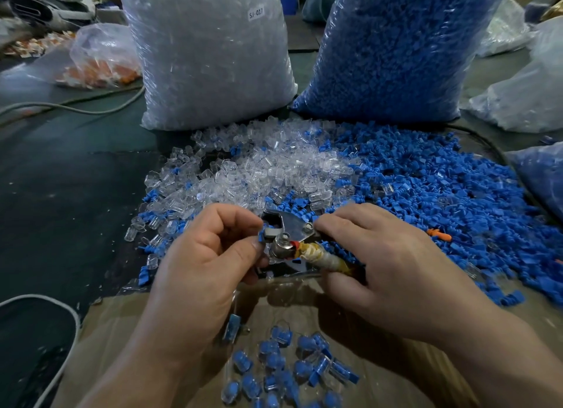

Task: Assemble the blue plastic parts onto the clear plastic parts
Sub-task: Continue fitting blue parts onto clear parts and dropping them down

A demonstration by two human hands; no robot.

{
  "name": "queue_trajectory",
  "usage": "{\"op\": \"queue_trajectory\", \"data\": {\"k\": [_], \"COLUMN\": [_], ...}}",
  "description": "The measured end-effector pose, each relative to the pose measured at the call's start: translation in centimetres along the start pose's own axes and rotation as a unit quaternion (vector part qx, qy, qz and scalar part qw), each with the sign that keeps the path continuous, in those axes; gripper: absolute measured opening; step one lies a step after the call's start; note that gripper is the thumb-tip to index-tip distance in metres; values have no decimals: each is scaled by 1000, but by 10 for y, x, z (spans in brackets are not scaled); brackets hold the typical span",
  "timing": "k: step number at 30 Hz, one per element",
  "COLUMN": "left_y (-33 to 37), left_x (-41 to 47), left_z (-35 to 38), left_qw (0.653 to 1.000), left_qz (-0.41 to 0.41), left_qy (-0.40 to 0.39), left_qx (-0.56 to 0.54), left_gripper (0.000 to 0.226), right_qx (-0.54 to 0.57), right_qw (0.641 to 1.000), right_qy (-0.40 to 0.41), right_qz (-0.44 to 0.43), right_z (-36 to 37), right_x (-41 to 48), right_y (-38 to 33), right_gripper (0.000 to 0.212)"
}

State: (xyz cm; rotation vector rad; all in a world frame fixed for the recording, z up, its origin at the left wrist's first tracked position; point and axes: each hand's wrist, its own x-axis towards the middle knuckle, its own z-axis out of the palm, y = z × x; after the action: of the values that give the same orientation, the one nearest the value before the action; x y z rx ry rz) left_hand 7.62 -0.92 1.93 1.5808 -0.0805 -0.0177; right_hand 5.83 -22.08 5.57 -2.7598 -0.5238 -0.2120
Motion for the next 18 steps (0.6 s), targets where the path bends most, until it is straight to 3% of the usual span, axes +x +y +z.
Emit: {"op": "queue_trajectory", "data": {"k": [6, 14, 18], "left_y": [4, 6, 6], "left_x": [-3, -1, 4], "left_z": [2, 2, 0], "left_qw": [1000, 999, 996], "left_qz": [18, 30, 19], "left_qy": [-5, 14, 56], "left_qx": [21, 43, 59], "left_gripper": [31, 34, 35], "right_qx": [-6, -6, -58], "right_qw": [1000, 1000, 998], "right_qy": [-8, 9, 8], "right_qz": [-5, 2, 34], "right_z": [1, 0, 3], "right_x": [1, 6, 5], "right_y": [0, -2, 13], "right_gripper": [60, 45, 56]}}
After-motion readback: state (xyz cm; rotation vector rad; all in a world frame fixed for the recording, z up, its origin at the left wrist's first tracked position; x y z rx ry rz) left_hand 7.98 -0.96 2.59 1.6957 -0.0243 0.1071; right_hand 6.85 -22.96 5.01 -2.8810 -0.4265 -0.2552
